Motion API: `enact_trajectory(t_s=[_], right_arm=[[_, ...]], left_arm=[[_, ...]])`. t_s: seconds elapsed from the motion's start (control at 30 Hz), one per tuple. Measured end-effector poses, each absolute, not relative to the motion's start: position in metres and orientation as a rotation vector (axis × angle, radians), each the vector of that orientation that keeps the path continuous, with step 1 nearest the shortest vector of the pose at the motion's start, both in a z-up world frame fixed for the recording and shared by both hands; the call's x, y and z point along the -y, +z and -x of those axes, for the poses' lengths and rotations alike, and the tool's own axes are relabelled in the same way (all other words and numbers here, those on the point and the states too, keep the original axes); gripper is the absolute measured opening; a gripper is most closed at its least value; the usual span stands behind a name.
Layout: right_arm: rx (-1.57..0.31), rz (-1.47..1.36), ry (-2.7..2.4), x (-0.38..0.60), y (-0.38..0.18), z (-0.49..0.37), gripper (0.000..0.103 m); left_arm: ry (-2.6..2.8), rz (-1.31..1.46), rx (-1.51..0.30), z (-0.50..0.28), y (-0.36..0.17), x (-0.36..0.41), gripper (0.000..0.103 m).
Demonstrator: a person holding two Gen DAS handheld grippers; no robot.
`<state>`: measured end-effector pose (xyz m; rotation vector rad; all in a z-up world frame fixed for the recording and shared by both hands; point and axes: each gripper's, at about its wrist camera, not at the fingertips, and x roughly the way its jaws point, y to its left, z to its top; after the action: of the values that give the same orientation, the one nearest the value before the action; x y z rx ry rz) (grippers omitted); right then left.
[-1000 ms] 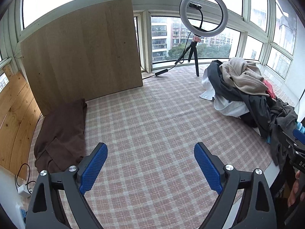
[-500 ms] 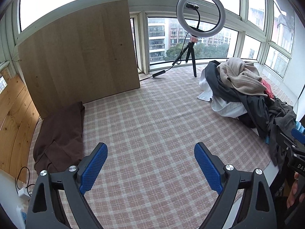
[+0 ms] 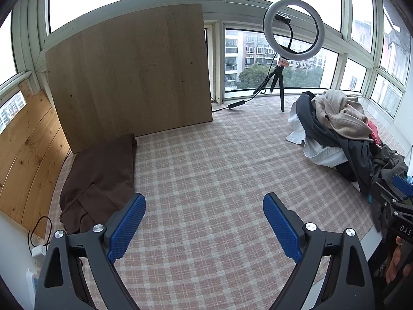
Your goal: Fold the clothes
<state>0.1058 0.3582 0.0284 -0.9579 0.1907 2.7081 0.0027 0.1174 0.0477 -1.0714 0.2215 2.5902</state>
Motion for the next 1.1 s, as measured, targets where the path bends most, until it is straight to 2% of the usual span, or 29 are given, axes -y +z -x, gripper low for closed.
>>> enact_trajectory(t_s=[0.3,0.37,0.53,0.87,1.1], right_arm=[[-0.201,0.982,2.718,-0.354,0.025,-0.099,0.103],[-0.224,0.988,2.719,-0.359,0.024,-0.101,0.103],[-0.263,0.960,2.636,-0.390,0.022,-0.123,0.103],[-0.459,0.873,2.411,-0.522,0.022,-0.179,0.103],[-0.415,0.878,2.426,-0.620,0.037,-0.142,0.103]], left_arm=[[2.584,1.125,-0.203,0.009,0.037,-0.101,0.093],[2.549,1.178,-0.200,0.017,0.027,-0.098,0.098],[2.453,1.244,-0.123,0.032,0.009,-0.097,0.098],[2.413,1.254,-0.005,0.050,0.017,-0.137,0.094],[2.431,1.230,-0.016,0.047,0.037,-0.205,0.092]])
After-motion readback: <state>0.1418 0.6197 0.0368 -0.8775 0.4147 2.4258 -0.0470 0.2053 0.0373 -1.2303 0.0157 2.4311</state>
